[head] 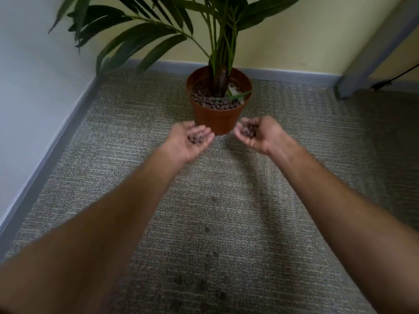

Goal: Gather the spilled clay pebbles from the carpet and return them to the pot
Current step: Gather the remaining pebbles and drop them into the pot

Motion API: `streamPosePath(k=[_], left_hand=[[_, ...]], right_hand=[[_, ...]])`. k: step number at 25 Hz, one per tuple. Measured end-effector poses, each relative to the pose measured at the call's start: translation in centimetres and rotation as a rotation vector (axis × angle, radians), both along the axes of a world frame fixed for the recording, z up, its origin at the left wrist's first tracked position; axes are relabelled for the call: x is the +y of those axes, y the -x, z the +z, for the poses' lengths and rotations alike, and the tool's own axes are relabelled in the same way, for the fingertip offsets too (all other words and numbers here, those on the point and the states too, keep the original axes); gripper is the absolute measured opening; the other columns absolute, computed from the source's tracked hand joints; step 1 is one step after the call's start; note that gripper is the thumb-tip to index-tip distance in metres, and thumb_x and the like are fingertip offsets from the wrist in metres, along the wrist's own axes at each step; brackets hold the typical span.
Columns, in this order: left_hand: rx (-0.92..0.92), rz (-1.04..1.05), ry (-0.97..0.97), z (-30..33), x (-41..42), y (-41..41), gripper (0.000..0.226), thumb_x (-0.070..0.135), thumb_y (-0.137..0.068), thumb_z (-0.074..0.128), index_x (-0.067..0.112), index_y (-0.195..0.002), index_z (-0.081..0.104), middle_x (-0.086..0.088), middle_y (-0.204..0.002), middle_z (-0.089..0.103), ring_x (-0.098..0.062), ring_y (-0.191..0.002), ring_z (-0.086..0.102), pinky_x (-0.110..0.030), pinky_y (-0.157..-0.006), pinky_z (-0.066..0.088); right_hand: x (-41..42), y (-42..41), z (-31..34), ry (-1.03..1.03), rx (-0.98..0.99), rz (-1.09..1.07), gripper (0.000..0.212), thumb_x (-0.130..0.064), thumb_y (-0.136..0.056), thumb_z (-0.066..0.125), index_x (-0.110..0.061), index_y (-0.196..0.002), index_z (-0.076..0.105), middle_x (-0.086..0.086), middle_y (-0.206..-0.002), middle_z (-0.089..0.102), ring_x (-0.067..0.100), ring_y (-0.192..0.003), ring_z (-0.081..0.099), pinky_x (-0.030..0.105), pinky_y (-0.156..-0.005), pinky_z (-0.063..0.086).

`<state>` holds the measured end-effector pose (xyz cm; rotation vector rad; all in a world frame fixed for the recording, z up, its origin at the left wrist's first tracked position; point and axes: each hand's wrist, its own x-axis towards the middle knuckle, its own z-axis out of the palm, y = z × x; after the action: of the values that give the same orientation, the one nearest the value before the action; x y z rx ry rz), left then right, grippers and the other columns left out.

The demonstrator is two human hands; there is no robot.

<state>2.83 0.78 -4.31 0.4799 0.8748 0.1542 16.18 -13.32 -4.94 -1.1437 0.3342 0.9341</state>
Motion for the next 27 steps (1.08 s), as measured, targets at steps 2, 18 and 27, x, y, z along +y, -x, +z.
streamPosePath(k=[2, 18, 27], left_hand=[[-0.03, 0.068, -0.005, 2.5, 1.6, -2.3, 0.041, 0.026, -0.099, 0.039, -0.01, -0.099, 0.057, -0.027, -0.116, 0.057, -0.033, -0.107, 0.059, -0.043, -0.095, 0.052], [-0.06, -0.075, -0.588, 3.2, 3.3, -2.8, 0.072, 0.059, -0.094, 0.029, 0.014, -0.15, 0.018, -0.012, -0.152, 0.031, -0.023, -0.132, 0.038, -0.04, -0.103, 0.037], [0.332, -0.975, -1.702, -11.3, -4.6, 16.9, 0.092, 0.077, -0.083, 0.017, 0.021, -0.152, -0.008, 0.001, -0.159, -0.015, -0.013, -0.145, -0.017, -0.041, -0.118, -0.008]], right_hand=[[1.8, -2.1, 1.6, -0.054, -0.039, -0.092, 0.025, -0.002, -0.095, 0.033, -0.001, -0.092, 0.058, 0.014, -0.082, 0.059, 0.02, -0.075, 0.059, 0.036, -0.075, 0.059], [6.6, -3.0, 4.0, 0.009, -0.349, -0.162, 0.034, 0.001, -0.083, 0.038, -0.006, -0.103, 0.063, 0.012, -0.104, 0.064, 0.022, -0.091, 0.06, 0.043, -0.08, 0.057], [-3.2, 11.5, -4.6, 0.535, -1.333, 0.59, 0.038, -0.015, -0.098, 0.043, -0.012, -0.135, 0.052, 0.009, -0.143, 0.05, 0.019, -0.131, 0.045, 0.032, -0.109, 0.033]])
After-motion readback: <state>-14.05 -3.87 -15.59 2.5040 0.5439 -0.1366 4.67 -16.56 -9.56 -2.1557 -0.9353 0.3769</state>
